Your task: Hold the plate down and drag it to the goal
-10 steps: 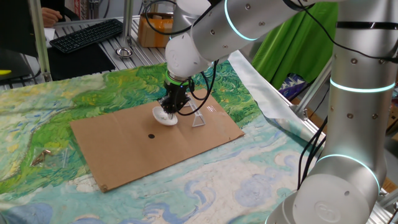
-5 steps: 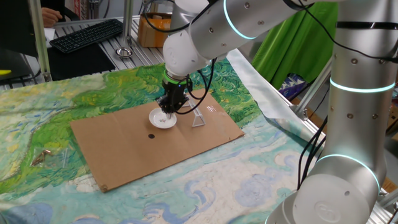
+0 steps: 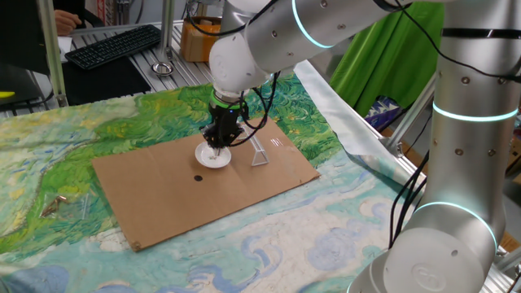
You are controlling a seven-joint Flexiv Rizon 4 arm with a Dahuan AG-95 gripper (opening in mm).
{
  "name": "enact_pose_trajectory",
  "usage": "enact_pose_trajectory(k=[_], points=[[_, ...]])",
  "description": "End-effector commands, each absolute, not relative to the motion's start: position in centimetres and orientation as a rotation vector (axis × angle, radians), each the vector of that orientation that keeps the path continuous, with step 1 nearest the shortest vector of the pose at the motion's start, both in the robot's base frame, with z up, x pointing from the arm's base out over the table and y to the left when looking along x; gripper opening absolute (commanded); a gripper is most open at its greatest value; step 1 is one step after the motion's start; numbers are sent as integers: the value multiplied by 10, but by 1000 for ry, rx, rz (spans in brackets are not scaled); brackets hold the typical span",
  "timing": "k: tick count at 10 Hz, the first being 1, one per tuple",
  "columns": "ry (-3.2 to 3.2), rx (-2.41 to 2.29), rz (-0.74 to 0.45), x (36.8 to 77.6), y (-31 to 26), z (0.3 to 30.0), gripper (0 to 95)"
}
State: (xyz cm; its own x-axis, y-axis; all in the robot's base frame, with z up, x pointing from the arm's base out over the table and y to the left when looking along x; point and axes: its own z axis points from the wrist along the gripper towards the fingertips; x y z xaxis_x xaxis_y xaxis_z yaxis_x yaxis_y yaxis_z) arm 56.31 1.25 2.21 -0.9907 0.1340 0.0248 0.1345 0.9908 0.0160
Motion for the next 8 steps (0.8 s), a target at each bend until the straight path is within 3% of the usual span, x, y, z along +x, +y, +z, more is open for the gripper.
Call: enact_pose_trajectory(k=[1, 8], points=[[-3108, -234, -36, 563, 21, 22, 0], [-3093, -266, -73, 560, 32, 14, 0]])
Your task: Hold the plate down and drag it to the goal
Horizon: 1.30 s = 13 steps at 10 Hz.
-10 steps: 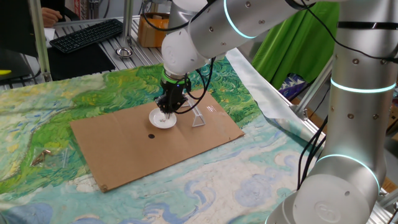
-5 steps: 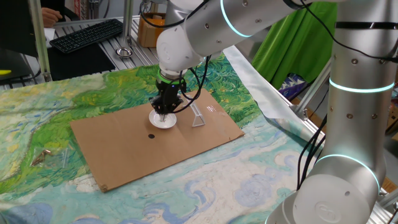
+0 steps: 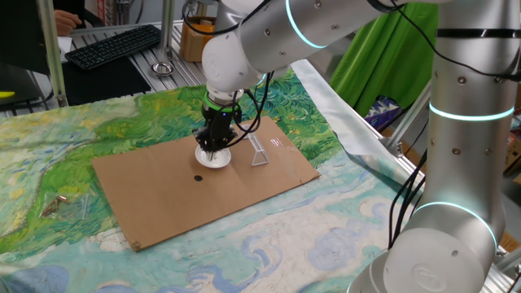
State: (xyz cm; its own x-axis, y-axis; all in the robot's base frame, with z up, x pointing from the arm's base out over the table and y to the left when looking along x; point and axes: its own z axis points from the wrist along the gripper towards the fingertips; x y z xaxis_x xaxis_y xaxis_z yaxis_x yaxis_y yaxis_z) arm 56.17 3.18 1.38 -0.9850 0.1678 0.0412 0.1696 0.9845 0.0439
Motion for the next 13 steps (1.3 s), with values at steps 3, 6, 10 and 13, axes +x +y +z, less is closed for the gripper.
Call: enact_pose_trajectory(k=[3, 6, 10, 13], points=[[-3096, -256, -70, 559, 32, 13, 0], [-3103, -239, -58, 558, 32, 13, 0], [-3102, -226, -38, 558, 32, 13, 0], [-3099, -237, -18, 559, 32, 13, 380]])
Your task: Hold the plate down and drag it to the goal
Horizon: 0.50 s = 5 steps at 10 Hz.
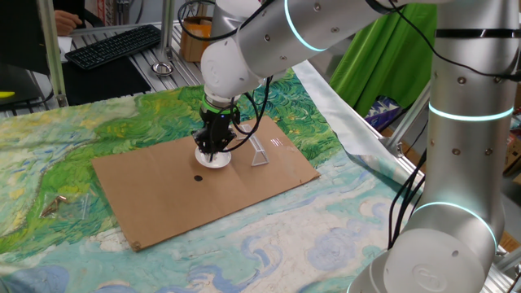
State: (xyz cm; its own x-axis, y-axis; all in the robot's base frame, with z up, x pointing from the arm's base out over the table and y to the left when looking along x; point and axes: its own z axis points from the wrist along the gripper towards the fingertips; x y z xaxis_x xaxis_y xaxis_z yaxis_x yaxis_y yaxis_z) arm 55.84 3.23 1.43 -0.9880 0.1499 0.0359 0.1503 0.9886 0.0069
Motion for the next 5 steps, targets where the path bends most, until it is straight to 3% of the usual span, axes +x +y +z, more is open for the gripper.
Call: enact_pose_trajectory(k=[1, 4, 5], points=[[-3100, -238, -8, 559, 32, 13, 380], [-3102, -225, 27, 560, 31, 14, 380], [-3105, -219, 50, 560, 31, 14, 570]])
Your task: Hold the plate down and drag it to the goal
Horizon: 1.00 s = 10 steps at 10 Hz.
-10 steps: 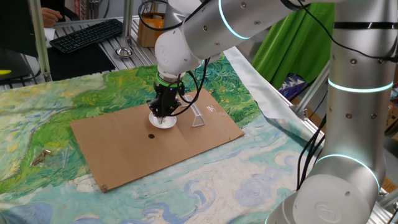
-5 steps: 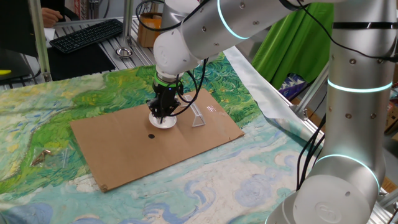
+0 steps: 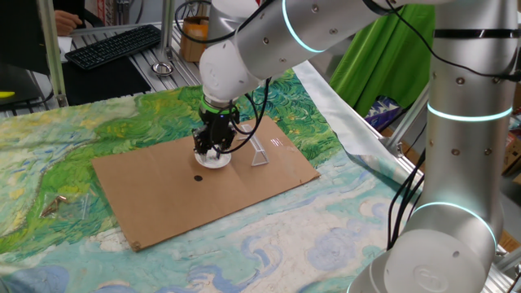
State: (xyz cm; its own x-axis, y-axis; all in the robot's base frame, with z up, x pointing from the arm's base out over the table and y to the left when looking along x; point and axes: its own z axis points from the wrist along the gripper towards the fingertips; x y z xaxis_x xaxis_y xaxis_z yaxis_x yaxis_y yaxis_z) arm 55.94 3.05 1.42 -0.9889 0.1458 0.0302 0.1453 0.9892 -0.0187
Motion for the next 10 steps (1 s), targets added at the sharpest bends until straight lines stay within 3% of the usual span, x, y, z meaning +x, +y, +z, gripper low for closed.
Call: enact_pose_trajectory(k=[1, 10], points=[[-3105, -215, 60, 560, 31, 14, 570], [-3116, -194, 71, 560, 26, 13, 570]])
